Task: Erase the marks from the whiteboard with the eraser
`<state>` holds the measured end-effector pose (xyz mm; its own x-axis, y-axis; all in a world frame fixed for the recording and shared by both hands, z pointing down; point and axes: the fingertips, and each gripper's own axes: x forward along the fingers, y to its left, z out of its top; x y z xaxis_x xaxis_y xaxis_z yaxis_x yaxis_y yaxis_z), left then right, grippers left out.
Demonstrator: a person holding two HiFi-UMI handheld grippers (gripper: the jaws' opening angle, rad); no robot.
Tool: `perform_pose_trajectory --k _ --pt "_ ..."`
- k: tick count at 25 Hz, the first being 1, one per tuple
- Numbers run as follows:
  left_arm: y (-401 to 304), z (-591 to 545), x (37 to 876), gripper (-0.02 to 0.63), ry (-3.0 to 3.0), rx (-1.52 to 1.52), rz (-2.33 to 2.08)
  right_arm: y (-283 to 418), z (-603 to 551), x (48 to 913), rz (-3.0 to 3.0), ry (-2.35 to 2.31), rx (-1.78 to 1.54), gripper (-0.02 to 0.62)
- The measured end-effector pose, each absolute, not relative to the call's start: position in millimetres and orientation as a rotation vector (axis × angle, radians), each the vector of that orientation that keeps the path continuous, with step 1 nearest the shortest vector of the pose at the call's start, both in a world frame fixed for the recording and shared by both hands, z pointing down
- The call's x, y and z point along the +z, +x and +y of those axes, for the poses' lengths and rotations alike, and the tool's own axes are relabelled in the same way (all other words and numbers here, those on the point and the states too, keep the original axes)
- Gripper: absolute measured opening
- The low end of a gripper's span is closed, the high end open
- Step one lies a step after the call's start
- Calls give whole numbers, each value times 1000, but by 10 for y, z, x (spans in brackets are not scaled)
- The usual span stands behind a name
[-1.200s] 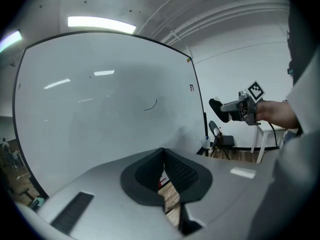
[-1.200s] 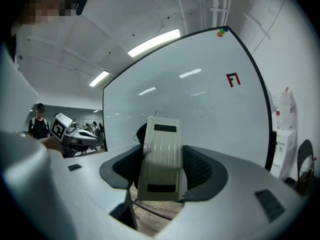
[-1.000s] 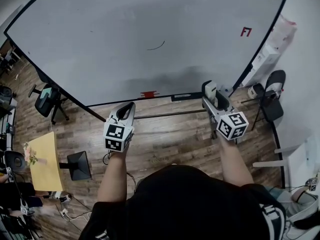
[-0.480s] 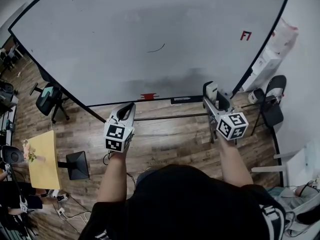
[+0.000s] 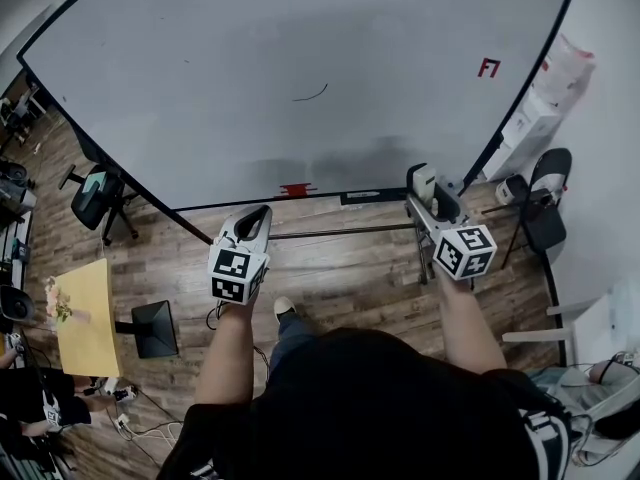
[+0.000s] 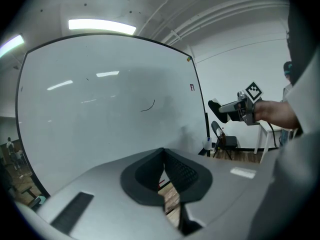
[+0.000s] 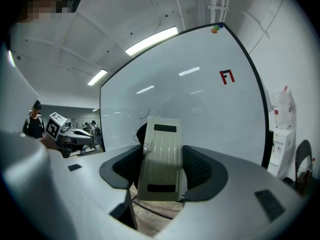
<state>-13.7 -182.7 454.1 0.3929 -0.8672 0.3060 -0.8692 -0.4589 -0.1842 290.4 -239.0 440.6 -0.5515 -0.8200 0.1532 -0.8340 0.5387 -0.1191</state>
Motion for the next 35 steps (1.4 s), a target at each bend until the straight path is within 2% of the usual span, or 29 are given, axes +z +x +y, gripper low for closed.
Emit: perform_pose_trajectory --k 35 --pt "-685 -2356 4665 11 2657 518 -1558 2381 -2733 4420 -2597 1507 255 250"
